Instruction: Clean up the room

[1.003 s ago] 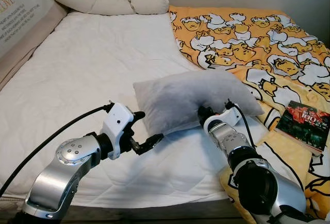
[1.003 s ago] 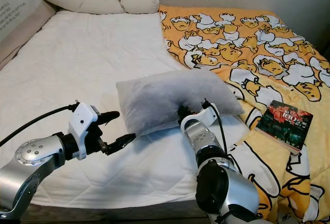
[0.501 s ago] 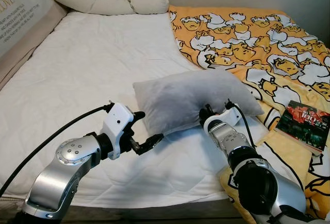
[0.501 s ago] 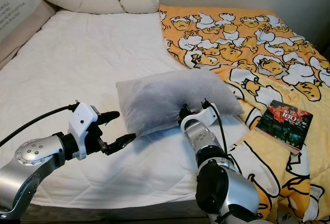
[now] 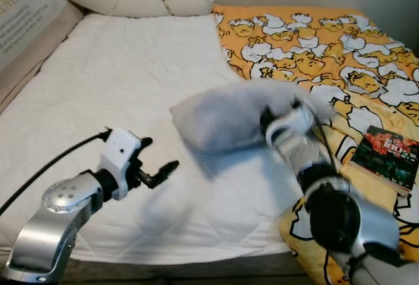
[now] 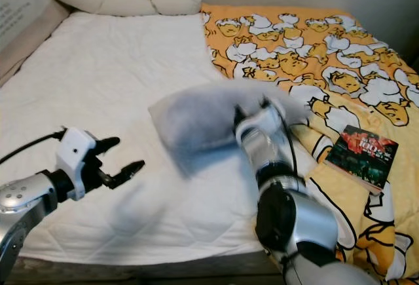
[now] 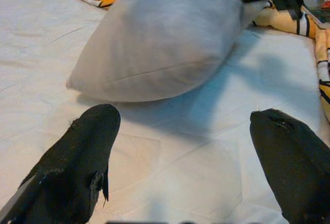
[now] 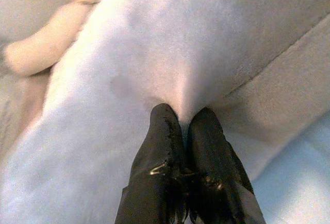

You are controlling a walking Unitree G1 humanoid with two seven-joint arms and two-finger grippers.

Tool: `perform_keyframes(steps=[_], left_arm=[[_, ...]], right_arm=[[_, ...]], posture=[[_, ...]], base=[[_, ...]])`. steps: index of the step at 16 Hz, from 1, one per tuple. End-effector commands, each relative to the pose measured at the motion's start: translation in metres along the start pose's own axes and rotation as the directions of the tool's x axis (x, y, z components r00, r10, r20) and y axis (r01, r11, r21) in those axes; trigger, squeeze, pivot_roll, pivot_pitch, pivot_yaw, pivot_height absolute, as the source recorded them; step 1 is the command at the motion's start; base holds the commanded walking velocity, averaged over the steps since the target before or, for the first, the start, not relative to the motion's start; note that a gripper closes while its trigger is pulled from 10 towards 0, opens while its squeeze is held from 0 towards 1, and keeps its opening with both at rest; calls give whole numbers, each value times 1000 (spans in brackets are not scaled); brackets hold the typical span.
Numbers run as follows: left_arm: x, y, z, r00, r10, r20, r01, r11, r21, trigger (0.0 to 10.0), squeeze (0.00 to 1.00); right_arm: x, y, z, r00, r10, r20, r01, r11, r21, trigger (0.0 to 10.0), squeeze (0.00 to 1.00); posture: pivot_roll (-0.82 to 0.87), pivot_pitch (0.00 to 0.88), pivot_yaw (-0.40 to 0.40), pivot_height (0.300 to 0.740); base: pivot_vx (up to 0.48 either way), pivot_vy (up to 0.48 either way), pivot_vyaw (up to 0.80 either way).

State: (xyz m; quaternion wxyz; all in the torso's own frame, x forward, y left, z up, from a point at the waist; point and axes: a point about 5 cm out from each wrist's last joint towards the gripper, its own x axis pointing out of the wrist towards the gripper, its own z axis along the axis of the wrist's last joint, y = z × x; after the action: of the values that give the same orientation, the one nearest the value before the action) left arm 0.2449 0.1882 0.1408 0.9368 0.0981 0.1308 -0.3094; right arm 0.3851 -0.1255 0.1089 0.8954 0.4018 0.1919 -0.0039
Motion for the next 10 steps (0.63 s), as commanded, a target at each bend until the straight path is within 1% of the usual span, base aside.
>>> perform_keyframes(steps=[1, 2, 3, 4, 5, 6, 7, 8, 9, 10], left_arm=[[-2, 3, 0, 1000, 23, -2, -23, 1000, 4, 10000, 0], [-2, 3, 0, 1000, 25, -3, -25, 1000, 6, 10000, 0], [-2, 3, 0, 1000, 26, -2, -26, 1000, 6, 10000, 0], [-3, 4, 0, 999, 39, 6, -39, 999, 2, 10000, 0], [-8, 10, 0, 996, 89, 17, -89, 996, -7, 10000, 0], [-9, 13, 0, 994, 105, 18, -105, 994, -5, 10000, 0], [-15, 25, 1, 981, 192, 33, -192, 981, -17, 10000, 0], [-23, 42, 6, 953, 298, 62, -296, 954, -41, 10000, 0], [-30, 53, 10, 928, 363, 85, -359, 932, -59, 10000, 0], [-41, 68, 17, 889, 441, 123, -434, 897, -80, 10000, 0]], right_arm=[[1, 13, 5, 999, 53, 3, -53, 997, -47, 0, 0], [2, 19, 5, 997, 73, -2, -73, 996, -53, 0, 0], [2, 20, 6, 997, 79, -4, -79, 995, -55, 0, 0], [3, 33, 6, 988, 149, -29, -151, 987, -47, 0, 0], [2, 55, 8, 956, 285, -69, -290, 955, -69, 0, 0], [1, 59, 9, 948, 308, -76, -314, 947, -75, 0, 0], [0, 69, 13, 925, 370, -87, -376, 923, -75, 0, 0], [-3, 79, 19, 893, 439, -94, -446, 893, -63, 0, 0], [-5, 86, 24, 866, 490, -99, -497, 867, -49, 0, 0], [-10, 96, 31, 818, 565, -109, -571, 820, -30, 0, 0]], posture=[[-10, 0, -39, 740], [-9, 0, -42, 740], [-9, 0, -42, 740], [-3, 0, -50, 740], [-3, 0, -50, 740], [-4, 0, -47, 740], [-8, 0, -43, 740], [-11, 0, -40, 740], [-12, 0, -41, 740], [-6, 0, -45, 740]], base=[[0, 0, 0], [0, 0, 0], [0, 0, 0], [0, 0, 0], [0, 0, 0], [0, 0, 0], [0, 0, 0], [0, 0, 0], [0, 0, 0], [0, 0, 0]])
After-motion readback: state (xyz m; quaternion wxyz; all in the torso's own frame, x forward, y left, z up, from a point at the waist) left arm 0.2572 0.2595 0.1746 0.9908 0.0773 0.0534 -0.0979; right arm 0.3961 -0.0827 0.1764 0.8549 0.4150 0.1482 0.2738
